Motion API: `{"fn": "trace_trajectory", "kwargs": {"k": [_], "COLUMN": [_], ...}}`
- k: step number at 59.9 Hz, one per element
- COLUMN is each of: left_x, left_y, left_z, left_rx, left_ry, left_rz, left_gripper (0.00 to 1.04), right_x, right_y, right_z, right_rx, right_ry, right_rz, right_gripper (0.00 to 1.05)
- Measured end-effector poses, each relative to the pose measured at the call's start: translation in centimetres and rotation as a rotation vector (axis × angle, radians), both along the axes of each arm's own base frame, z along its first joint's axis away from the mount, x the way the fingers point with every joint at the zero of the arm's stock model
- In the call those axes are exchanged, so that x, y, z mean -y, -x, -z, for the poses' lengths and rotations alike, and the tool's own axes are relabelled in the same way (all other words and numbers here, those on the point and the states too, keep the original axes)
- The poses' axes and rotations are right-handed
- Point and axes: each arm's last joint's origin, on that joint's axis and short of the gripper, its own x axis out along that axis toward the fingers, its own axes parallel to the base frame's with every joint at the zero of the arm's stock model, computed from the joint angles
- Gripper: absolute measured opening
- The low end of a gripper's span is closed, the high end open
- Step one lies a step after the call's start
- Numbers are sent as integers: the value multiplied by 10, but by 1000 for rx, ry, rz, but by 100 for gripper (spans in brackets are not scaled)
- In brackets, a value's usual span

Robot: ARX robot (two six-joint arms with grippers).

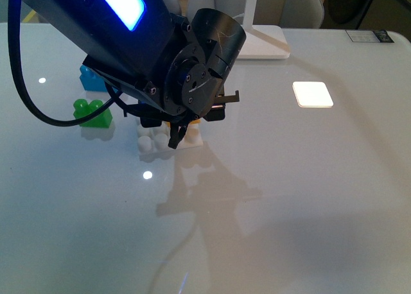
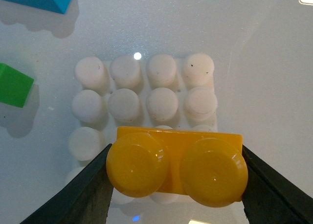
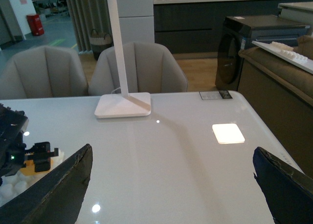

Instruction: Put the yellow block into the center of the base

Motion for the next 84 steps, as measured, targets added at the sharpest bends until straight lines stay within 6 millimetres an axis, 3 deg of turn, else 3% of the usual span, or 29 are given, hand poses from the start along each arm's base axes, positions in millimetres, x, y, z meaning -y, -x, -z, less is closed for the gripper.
{"fn": "trace_trajectory", "kwargs": {"k": [19,84], "left_x": [-11,-10], "left_y": [-6,-2], "left_z": [5,12], "left_rx": [-5,-46], "left_ry": [-25,-65], "left_rz": [-21,-30], "left_gripper": [63,63], "right_x": [0,0], "right_y": [0,0], "right_z": [0,0], "right_rx": [0,0], "right_ry": [0,0], "right_rz": [0,0], "right_gripper": [96,96]}}
